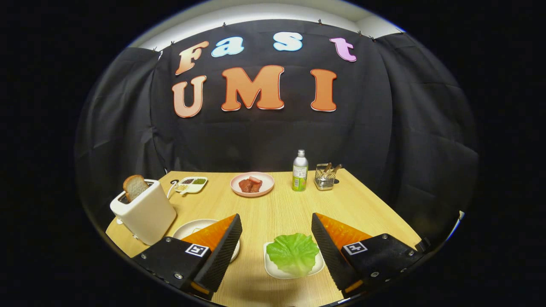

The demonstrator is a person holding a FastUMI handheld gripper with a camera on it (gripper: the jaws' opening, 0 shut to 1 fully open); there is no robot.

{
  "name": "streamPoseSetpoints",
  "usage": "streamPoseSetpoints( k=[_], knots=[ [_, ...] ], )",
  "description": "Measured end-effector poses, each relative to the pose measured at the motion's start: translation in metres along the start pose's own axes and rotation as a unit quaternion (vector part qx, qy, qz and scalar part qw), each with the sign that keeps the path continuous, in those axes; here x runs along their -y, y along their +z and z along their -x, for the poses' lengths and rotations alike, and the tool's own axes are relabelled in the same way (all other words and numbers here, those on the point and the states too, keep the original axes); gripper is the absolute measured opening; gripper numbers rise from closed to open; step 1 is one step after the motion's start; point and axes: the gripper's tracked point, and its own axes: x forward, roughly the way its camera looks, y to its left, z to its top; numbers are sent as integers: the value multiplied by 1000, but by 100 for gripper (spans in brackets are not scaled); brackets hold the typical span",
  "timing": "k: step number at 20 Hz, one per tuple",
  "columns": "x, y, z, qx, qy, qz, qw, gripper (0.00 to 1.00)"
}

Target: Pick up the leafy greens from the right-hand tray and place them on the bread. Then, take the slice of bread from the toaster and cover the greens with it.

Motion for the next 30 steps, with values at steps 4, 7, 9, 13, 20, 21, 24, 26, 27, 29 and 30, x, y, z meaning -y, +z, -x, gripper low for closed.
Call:
streamPoseSetpoints(
  k=[4, 7, 9, 13, 20, 21, 24, 26, 27, 29, 30],
  knots=[
    [9, -26, -15, -29, -1, -1, 1000, 98],
    [17, -47, -28, -52, -2, 4, 999, 98],
    [21, -61, -36, -66, -2, 4, 998, 98],
    [28, -91, -50, -100, -2, 8, 995, 98],
    [34, -137, -69, -162, -7, 14, 987, 99],
    [35, -143, -71, -171, -7, 16, 985, 99],
    [38, -158, -76, -191, -11, 21, 981, 97],
    [38, -162, -77, -198, -9, 21, 980, 93],
    [38, -165, -79, -201, -10, 23, 979, 91],
    [38, -170, -81, -207, -9, 25, 978, 87],
    [38, -172, -81, -211, -9, 27, 977, 86]
  ],
)
